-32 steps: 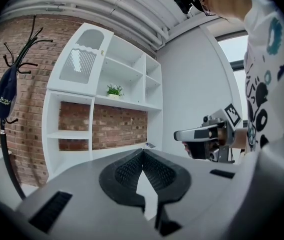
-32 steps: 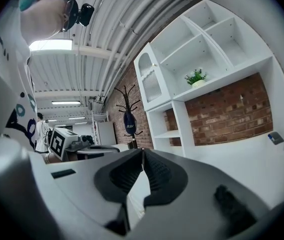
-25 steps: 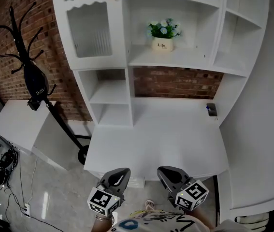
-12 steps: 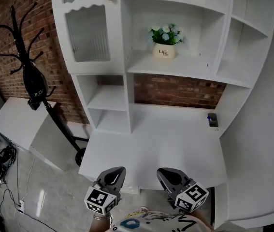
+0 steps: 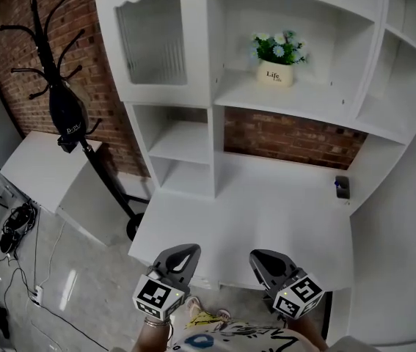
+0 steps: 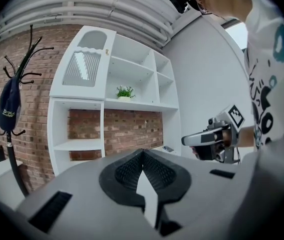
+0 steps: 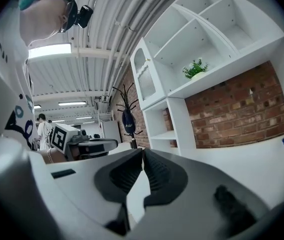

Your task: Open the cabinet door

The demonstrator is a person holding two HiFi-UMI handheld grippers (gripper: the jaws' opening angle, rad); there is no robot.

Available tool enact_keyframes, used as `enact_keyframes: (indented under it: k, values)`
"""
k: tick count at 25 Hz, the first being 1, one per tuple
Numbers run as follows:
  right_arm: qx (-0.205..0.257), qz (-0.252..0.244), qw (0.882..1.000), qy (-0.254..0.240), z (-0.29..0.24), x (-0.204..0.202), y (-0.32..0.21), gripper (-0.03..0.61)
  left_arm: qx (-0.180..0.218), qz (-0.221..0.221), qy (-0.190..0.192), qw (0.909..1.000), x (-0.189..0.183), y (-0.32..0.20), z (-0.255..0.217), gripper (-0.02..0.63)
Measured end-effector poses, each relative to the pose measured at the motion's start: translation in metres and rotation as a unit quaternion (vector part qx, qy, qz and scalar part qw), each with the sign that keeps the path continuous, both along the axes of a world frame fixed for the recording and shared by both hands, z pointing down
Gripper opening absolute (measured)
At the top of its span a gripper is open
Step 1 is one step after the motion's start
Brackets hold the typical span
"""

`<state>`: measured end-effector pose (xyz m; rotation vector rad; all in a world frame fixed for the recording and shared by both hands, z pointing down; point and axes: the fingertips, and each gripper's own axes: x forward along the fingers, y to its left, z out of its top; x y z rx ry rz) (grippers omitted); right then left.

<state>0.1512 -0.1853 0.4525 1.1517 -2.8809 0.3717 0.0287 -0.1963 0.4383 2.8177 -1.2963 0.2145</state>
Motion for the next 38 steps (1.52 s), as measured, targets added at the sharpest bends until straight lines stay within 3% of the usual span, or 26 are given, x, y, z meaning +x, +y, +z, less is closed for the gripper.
enact_keyframes:
  k: [7, 14, 38]
  values:
    - [0.002, -0.005, 1.000, -0.006, 0.000, -0.022, -0.015, 0.029, -0.001, 0.004, 0.009, 1.0000, -0.016, -0.021, -0.002, 0.014]
    - [0.005, 0.010, 1.000, -0.011, -0.007, -0.041, -0.044, 0.029, -0.003, 0.035, 0.007, 0.9994, -0.023, -0.049, -0.002, 0.014]
    - [0.038, 0.056, 0.997, -0.037, -0.041, -0.102, -0.145, 0.029, 0.047, 0.080, -0.004, 0.9957, -0.093, -0.158, -0.029, 0.014]
